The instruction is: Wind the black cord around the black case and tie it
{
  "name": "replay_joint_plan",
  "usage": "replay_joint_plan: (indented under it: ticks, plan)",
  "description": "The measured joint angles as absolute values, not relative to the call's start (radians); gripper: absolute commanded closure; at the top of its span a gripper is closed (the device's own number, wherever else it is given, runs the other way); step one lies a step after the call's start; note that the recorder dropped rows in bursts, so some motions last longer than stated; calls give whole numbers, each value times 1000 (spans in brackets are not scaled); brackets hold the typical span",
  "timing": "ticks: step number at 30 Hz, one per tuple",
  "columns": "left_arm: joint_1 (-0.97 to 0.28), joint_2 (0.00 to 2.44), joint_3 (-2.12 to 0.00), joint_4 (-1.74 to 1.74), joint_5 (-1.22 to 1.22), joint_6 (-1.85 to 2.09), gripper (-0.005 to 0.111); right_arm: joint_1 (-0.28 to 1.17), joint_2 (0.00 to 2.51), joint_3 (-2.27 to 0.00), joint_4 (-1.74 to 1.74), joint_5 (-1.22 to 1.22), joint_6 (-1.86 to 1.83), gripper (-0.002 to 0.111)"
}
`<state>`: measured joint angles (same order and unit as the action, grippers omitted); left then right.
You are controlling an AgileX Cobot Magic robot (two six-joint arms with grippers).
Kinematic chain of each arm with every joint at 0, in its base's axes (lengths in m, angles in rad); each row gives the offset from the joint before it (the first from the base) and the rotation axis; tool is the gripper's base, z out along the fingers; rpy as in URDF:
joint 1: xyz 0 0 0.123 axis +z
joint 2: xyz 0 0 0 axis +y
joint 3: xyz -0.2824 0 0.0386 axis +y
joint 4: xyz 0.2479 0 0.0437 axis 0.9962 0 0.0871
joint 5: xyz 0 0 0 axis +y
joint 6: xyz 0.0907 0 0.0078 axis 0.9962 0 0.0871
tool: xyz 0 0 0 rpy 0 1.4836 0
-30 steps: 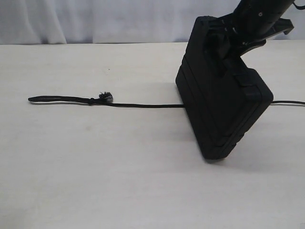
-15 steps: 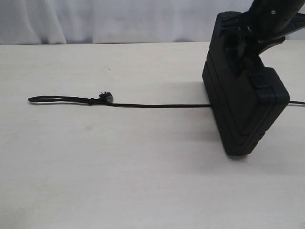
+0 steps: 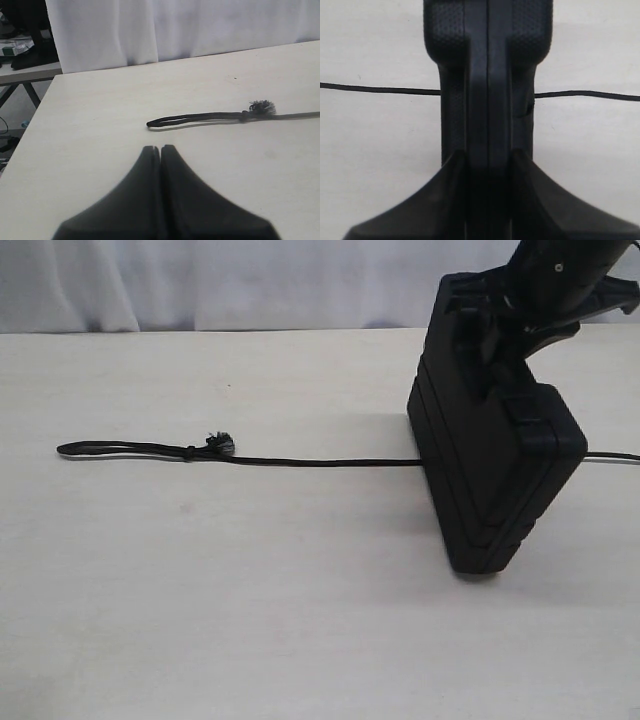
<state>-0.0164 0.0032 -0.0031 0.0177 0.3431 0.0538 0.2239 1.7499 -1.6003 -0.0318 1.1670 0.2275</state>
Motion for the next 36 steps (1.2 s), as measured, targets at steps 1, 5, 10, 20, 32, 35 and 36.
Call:
replay_joint_plan:
  ticks: [1,5,10,20,32,35,36]
  plan:
    - [-16,3,-3,18,343,54,107,224,1750,-1600,-40,1167,238,104]
    - [-16,3,-3,18,343,54,107,224,1750,-1600,-68,1173,276,104]
    - [-16,3,-3,18,343,54,107,224,1756,-1603,-71,1175,281,104]
    - [-16,3,-3,18,343,54,107,224,1758,-1603,-69,1175,281,104]
    - [-16,3,-3,33,297,54,107,224,1758,-1603,-69,1175,277,104]
    - [-16,3,-3,-90,181,54,107,224,1758,-1603,-69,1175,277,104]
    - [-16,3,-3,-134,143,52,107,224,1758,-1603,-69,1175,277,104]
